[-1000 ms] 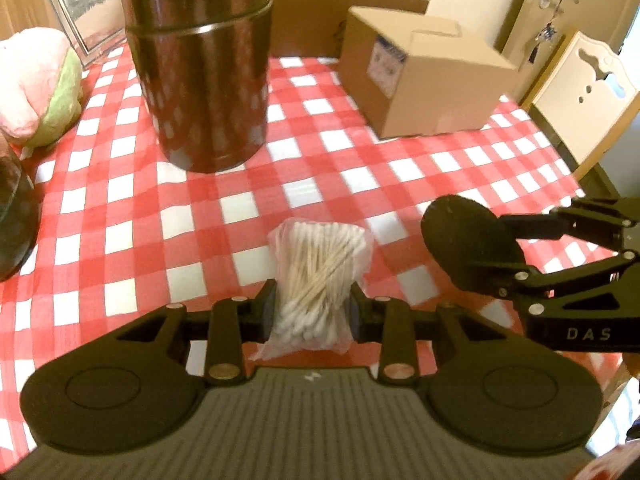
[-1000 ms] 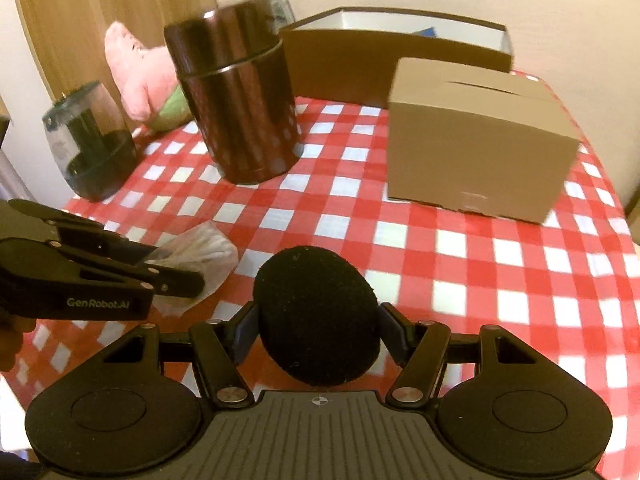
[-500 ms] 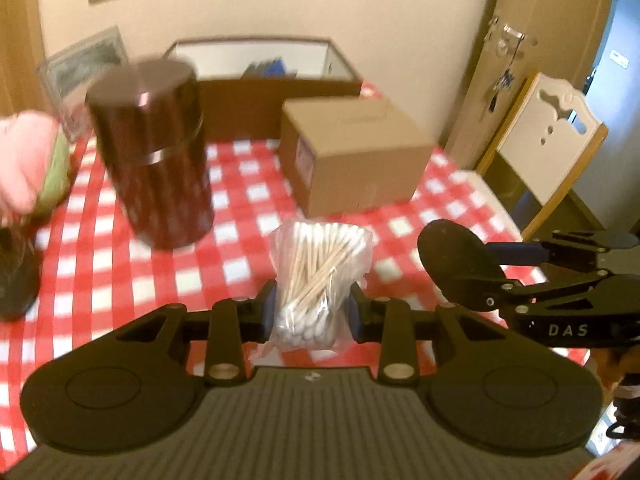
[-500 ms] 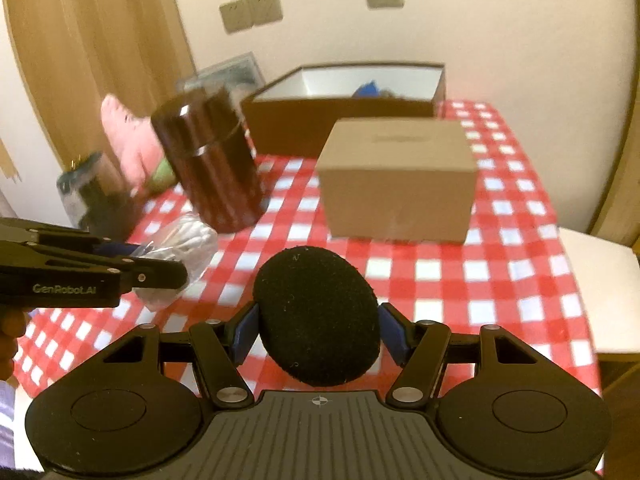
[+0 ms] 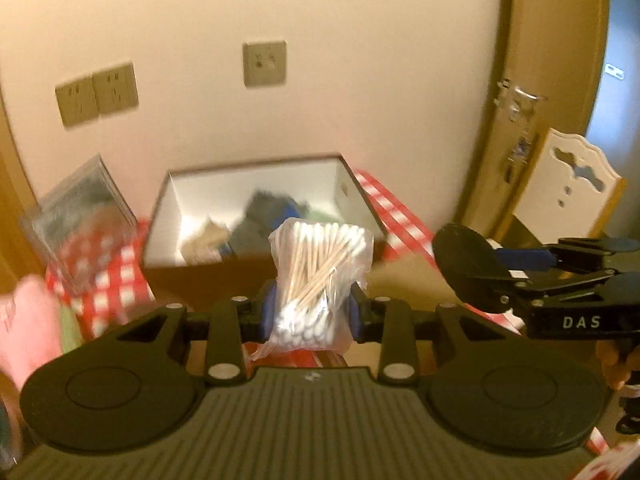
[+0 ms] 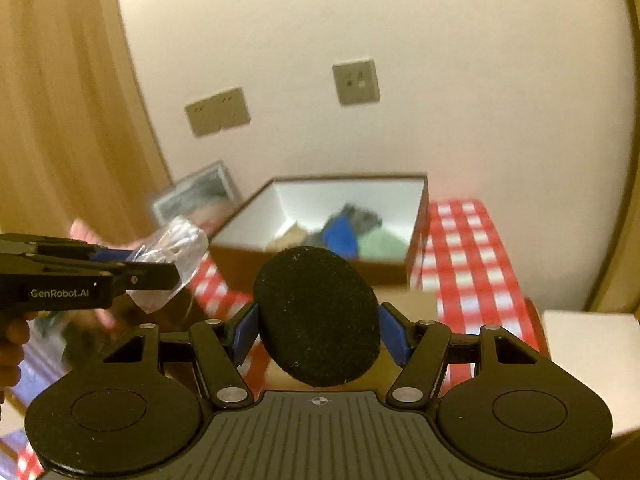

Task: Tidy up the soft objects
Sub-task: 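Carry swab bag and sponge pad into the white box and open both tools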

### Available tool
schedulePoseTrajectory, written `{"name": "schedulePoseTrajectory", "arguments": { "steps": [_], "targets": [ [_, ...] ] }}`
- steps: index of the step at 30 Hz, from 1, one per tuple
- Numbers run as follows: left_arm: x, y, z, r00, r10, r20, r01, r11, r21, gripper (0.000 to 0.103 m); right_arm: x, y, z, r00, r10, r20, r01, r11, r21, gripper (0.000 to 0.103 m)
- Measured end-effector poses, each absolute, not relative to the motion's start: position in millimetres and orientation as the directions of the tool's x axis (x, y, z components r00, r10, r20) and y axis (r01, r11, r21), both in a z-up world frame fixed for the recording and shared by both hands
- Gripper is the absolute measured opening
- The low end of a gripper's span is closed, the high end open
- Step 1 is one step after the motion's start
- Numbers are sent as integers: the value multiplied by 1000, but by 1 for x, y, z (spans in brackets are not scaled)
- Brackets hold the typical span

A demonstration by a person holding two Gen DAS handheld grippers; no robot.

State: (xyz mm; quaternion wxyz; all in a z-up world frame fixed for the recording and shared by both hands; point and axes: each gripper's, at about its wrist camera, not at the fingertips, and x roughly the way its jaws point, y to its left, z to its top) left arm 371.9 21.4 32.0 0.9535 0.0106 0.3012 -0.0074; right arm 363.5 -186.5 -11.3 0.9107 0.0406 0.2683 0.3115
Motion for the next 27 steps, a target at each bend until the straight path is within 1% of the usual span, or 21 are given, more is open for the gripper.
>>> {"name": "schedulePoseTrajectory", "arguments": {
  "steps": [4, 9, 17, 27],
  "targets": [
    [428, 43, 48, 817, 14, -577, 13, 999, 43, 32, 407, -163, 12, 670, 589, -451, -543, 804, 242, 64],
    [494, 77, 49, 795, 45, -606, -3, 998, 70, 32, 461, -132, 26, 685, 570, -454, -538, 816, 212, 64],
    [581, 131, 37, 752, 71, -655, -22, 996, 83, 32, 554, -105, 6, 694, 545, -471, -537, 827, 167, 64],
    [648, 154, 4, 719, 88, -689, -13, 993, 113, 32, 643, -85, -34, 694, 513, -506, -522, 842, 138, 64]
  ]
}}
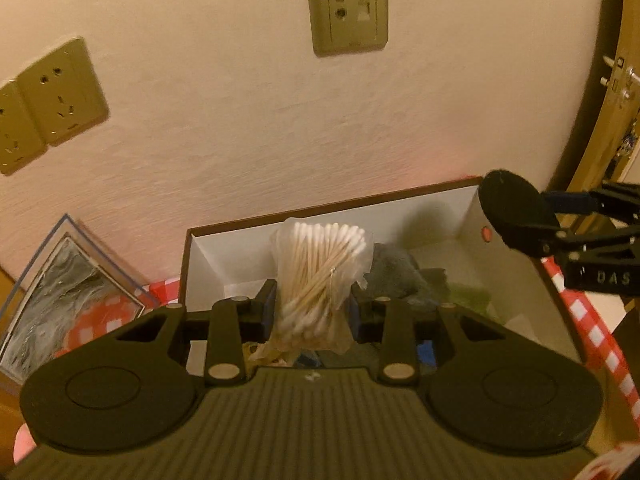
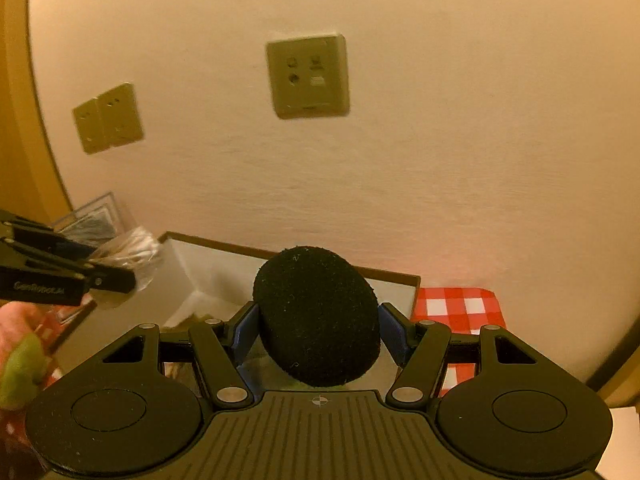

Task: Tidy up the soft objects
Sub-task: 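Carry swab bag and sponge pad into the white box and open both tools, then withdraw both tools from the white box back over the table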

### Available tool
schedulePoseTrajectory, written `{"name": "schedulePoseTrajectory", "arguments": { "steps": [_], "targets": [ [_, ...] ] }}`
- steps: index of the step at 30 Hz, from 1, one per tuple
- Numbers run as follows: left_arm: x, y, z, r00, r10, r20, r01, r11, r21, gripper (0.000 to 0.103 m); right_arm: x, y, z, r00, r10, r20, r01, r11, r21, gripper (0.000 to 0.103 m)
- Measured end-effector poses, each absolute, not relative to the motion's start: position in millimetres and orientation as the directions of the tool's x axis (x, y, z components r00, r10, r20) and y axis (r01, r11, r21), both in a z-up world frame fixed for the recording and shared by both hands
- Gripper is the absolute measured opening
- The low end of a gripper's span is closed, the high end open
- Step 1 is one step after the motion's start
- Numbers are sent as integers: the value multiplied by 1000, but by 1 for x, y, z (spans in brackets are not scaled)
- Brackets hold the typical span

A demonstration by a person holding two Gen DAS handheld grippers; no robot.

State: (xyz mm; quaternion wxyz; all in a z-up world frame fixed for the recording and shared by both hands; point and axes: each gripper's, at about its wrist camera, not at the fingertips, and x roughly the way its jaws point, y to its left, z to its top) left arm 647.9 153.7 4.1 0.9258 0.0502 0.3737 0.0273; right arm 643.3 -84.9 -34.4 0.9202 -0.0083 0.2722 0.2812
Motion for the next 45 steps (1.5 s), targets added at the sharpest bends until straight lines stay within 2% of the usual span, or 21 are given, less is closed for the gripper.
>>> {"name": "schedulePoseTrajectory", "arguments": {
  "steps": [3, 9, 10, 17, 20, 22, 24, 36, 45],
  "targets": [
    [661, 156, -4, 714, 89, -694, -9, 993, 118, 32, 662, -82, -45, 694, 511, -508, -517, 844, 143, 64],
    [680, 161, -16, 709, 84, -701, -9, 994, 109, 32, 684, -82, -54, 721, 511, -468, -498, 852, 162, 76],
    [681, 161, -18, 708, 81, -701, -9, 994, 106, 32, 686, -83, -55, 747, 515, -420, -500, 852, 155, 76],
    [689, 162, -29, 698, 67, -713, 4, 995, 98, 33, 690, -89, -68, 731, 501, -464, -494, 857, 148, 76],
    [691, 161, -29, 705, 71, -705, -7, 996, 93, 41, 687, -92, -73, 719, 503, -480, -495, 855, 155, 76],
    [692, 162, -29, 707, 79, -703, -21, 996, 91, 56, 685, -93, -74, 719, 498, -484, -495, 857, 147, 76],
    [692, 164, -28, 706, 98, -702, -43, 995, 95, 62, 681, -93, -73, 717, 495, -491, -498, 856, 137, 76],
    [655, 162, -10, 705, 93, -703, -36, 995, 95, 64, 644, -95, -68, 673, 513, -533, -541, 833, 118, 76],
    [596, 144, 19, 730, 60, -681, -21, 998, 66, 64, 597, -108, -50, 662, 548, -512, -551, 818, 164, 76]
  ]
}}
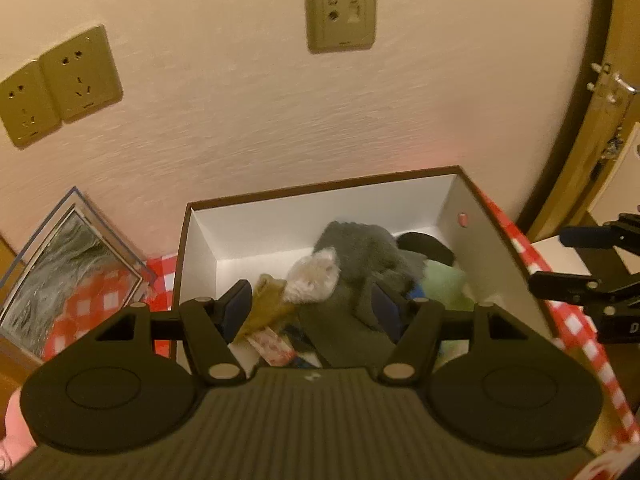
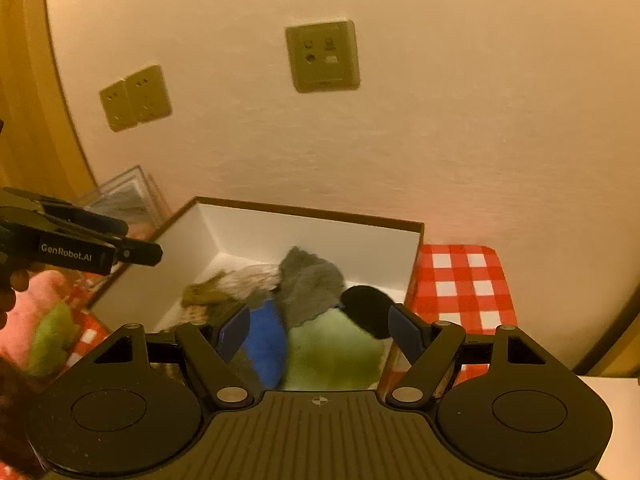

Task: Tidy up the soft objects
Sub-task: 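Withdraw both tools from the white box back over the table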

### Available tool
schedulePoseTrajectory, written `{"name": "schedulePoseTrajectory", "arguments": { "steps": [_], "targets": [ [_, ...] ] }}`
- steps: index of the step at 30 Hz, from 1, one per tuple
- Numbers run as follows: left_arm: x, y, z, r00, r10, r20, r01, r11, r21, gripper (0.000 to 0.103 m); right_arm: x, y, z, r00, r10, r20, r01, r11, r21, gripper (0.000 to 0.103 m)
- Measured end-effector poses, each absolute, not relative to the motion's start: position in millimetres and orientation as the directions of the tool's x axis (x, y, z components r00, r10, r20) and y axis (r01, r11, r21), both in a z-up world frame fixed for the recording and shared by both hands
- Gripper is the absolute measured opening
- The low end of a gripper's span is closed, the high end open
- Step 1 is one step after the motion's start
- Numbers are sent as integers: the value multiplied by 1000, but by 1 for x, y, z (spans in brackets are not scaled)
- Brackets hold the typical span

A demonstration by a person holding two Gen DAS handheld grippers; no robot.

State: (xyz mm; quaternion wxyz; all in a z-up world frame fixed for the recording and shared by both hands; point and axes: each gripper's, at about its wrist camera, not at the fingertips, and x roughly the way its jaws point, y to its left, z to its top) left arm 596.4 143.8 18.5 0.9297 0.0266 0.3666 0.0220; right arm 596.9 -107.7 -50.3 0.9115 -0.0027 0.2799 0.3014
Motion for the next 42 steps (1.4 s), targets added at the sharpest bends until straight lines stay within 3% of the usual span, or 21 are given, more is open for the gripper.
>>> {"name": "schedulePoseTrajectory", "arguments": {
  "steps": [8, 19, 27, 42],
  "targets": [
    [522, 116, 43, 764, -2, -645, 22, 1000, 23, 65, 539, -121, -30, 658, 577, -484, -567, 803, 185, 76],
    [411, 73, 54, 803, -25, -595, 10, 1000, -29, 75, 447, -151, -20, 674, 577, -462, -535, 812, 233, 76],
    [334, 59, 50, 821, 3, -571, -32, 999, -42, 76, 374, -175, -23, 668, 593, -450, -534, 803, 266, 76],
    [193, 13, 36, 853, 110, -510, -112, 993, 27, 87, 255, -202, -37, 647, 628, -433, -558, 777, 292, 76]
  ]
}}
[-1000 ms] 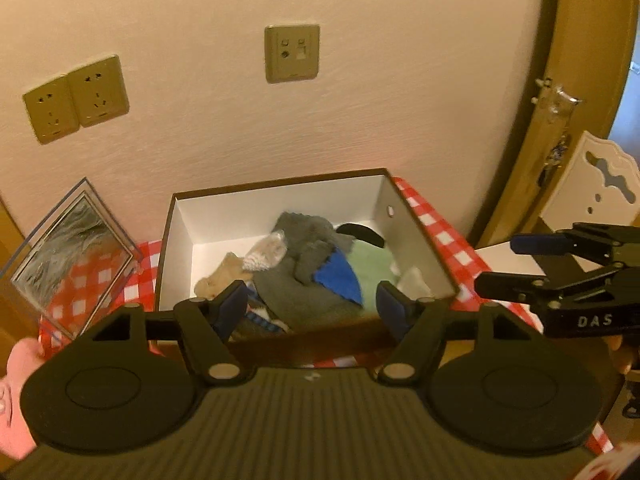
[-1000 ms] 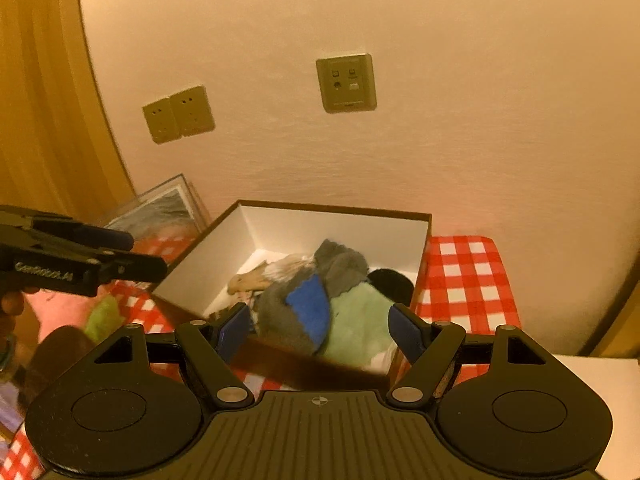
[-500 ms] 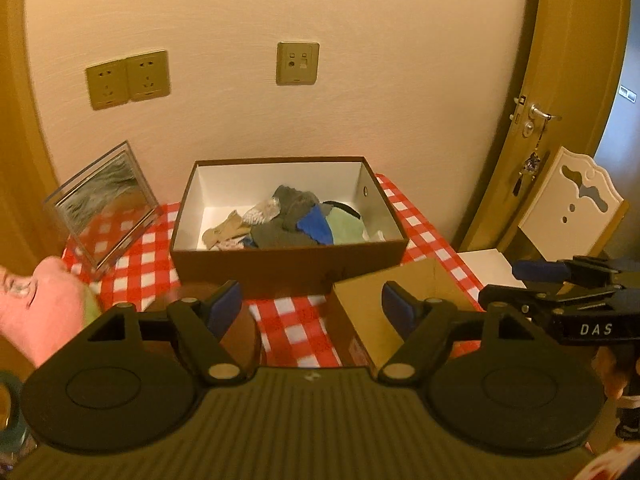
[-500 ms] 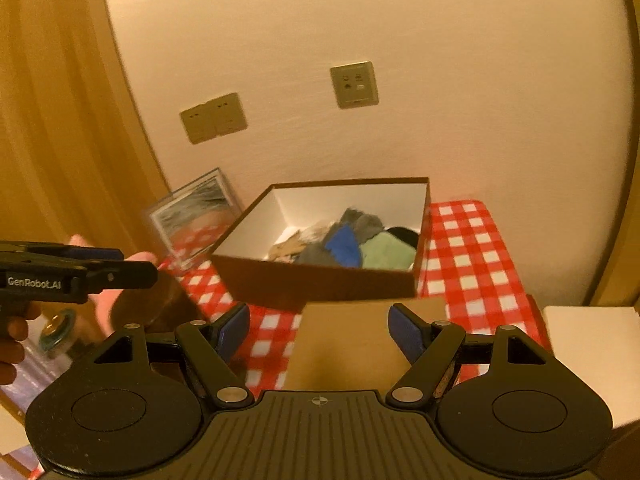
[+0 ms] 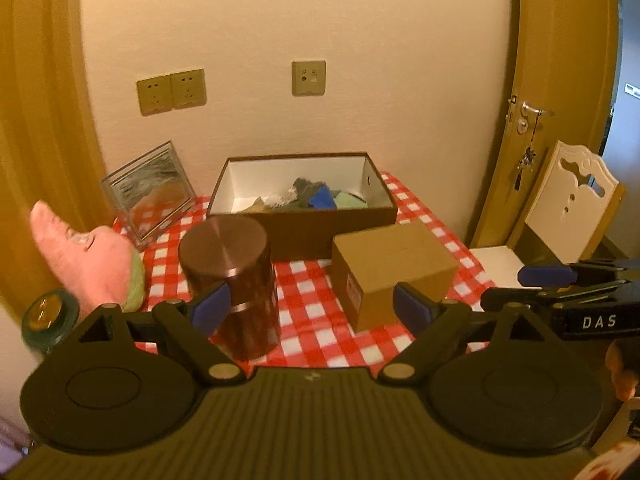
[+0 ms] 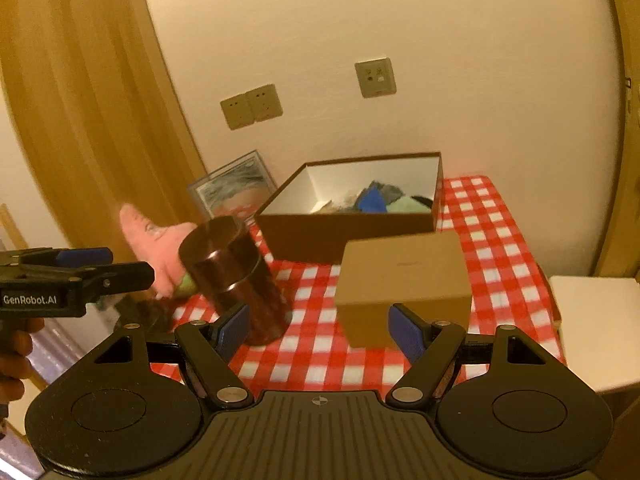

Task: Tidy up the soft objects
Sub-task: 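Withdraw both tools from the white box back over the table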

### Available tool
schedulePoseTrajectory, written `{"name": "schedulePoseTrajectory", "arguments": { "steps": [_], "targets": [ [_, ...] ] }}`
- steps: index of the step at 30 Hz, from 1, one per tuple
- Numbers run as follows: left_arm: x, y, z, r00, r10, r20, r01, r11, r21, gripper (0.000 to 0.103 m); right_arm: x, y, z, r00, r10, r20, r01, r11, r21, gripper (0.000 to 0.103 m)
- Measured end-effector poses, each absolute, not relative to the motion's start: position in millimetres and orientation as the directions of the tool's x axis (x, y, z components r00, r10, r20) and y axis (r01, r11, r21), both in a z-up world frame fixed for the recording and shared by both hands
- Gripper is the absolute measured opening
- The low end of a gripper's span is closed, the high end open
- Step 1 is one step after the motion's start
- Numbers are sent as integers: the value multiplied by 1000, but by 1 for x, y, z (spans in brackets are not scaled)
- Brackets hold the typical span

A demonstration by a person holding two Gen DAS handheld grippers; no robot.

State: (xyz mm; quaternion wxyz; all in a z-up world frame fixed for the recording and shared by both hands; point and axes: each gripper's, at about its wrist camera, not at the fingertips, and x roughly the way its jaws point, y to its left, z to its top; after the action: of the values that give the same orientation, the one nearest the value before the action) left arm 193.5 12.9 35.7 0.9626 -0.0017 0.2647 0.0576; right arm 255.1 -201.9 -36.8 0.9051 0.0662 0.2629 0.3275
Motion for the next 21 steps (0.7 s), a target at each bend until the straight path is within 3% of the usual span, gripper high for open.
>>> {"name": "schedulePoseTrajectory", "arguments": {
  "steps": [21],
  "targets": [
    [111, -18, -10, 762, 190, -619, -233, 972, 12, 86, 173, -222, -76, 624, 598, -503, -511, 799, 316, 76]
  ]
}}
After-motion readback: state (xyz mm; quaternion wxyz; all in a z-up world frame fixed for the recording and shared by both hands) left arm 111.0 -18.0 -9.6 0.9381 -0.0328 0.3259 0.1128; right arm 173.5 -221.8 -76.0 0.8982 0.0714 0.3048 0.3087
